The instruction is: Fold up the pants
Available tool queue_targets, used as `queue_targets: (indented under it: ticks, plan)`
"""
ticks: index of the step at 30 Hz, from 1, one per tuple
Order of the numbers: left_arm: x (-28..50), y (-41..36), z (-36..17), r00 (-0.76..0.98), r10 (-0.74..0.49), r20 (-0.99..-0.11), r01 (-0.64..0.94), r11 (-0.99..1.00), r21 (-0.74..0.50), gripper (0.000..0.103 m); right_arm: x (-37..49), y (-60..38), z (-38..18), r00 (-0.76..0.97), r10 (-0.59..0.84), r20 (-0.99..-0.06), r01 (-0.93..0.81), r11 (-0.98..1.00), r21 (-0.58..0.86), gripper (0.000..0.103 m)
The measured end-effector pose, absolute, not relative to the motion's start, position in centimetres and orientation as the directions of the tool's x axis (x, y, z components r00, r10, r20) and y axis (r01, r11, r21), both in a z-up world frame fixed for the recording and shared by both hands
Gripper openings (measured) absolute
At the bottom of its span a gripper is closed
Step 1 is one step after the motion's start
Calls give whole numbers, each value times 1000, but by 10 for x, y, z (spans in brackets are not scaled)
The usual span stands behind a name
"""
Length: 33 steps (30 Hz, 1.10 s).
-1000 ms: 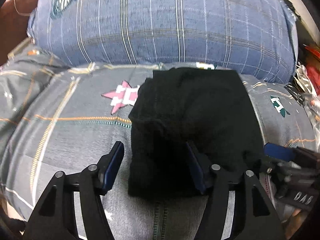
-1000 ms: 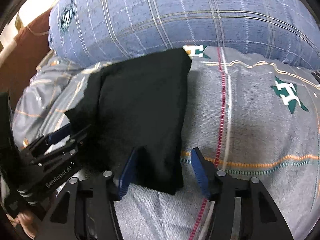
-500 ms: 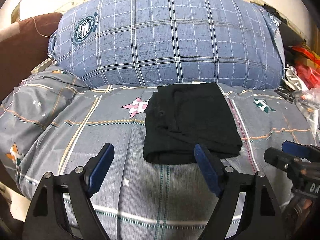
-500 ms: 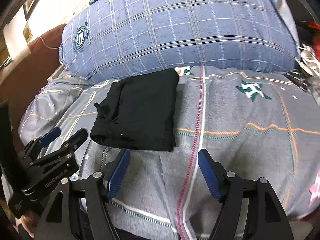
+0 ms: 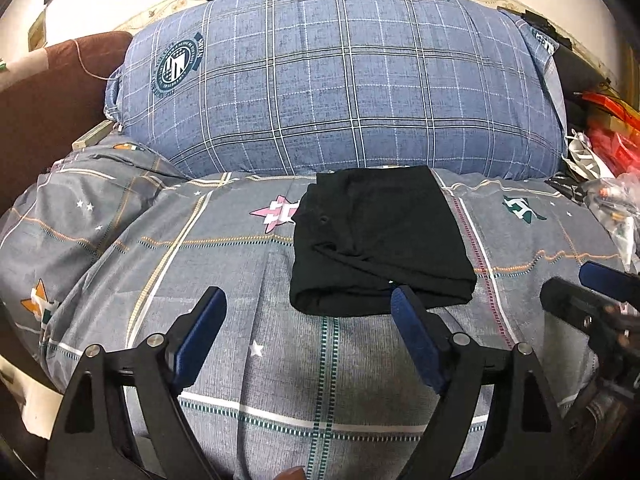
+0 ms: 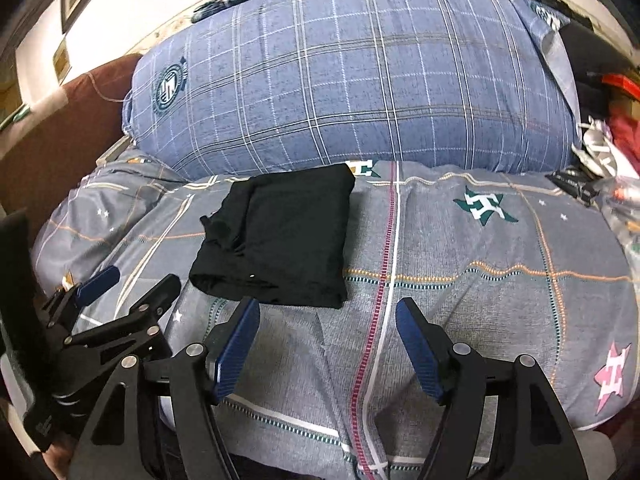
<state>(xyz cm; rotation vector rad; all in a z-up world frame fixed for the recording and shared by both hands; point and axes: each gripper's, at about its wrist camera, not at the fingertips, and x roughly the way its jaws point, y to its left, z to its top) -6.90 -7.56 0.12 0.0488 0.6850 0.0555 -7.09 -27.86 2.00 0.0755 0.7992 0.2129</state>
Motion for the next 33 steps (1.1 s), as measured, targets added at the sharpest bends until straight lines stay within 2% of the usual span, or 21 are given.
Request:
queue_targets:
  ticks: [10, 18, 33]
  plan:
    - [-84, -67, 9, 807, 100, -581, -98, 995, 36, 87, -90, -269, 26, 690, 222, -689, -191, 974, 124, 73]
    - [-81, -69, 8, 777, 94, -623, -79, 996, 52, 87, -91, -268, 30, 694, 222, -685, -192, 974, 120, 73]
    - [-89, -74, 16, 778, 93, -622, -63, 996, 71, 87, -98, -274, 42, 703, 211, -679, -175, 977, 123, 73]
